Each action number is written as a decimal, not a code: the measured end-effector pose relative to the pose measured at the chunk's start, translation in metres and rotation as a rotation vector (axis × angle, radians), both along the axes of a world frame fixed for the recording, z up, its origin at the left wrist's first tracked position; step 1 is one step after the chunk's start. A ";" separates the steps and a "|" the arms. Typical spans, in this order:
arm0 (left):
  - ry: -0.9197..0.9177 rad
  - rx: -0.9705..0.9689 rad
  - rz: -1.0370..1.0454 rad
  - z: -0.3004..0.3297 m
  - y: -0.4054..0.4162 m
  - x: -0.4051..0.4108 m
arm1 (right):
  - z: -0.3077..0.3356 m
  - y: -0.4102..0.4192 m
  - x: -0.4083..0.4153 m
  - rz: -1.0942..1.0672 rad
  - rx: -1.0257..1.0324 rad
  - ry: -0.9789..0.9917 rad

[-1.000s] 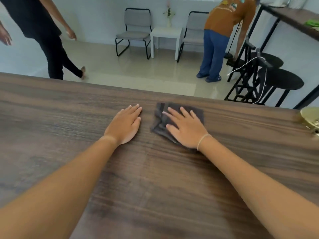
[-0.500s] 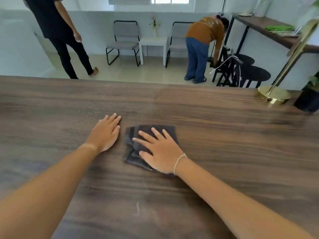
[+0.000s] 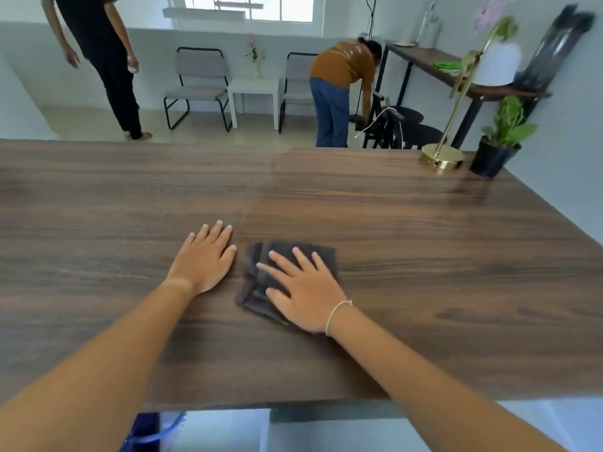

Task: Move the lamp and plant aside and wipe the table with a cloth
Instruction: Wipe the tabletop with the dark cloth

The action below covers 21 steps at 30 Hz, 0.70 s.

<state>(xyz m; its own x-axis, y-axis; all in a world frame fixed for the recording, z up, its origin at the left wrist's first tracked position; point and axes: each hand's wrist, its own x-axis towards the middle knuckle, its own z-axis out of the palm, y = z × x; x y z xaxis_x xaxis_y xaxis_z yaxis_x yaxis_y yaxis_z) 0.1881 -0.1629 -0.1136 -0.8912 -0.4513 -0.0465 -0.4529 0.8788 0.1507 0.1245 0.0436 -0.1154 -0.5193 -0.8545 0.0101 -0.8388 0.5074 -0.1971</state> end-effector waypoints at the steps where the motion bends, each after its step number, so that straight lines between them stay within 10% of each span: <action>1: 0.002 -0.006 -0.002 0.000 0.002 0.003 | 0.004 0.011 0.024 0.084 -0.016 -0.015; 5: -0.004 -0.020 -0.003 0.000 0.013 0.017 | 0.010 0.097 0.041 0.098 -0.035 -0.068; 13: -0.004 -0.037 -0.007 -0.003 0.060 0.054 | 0.010 0.177 -0.065 -0.726 0.096 -0.103; 21: -0.026 -0.019 -0.002 0.001 0.076 0.064 | 0.008 0.094 0.090 -0.076 -0.033 -0.020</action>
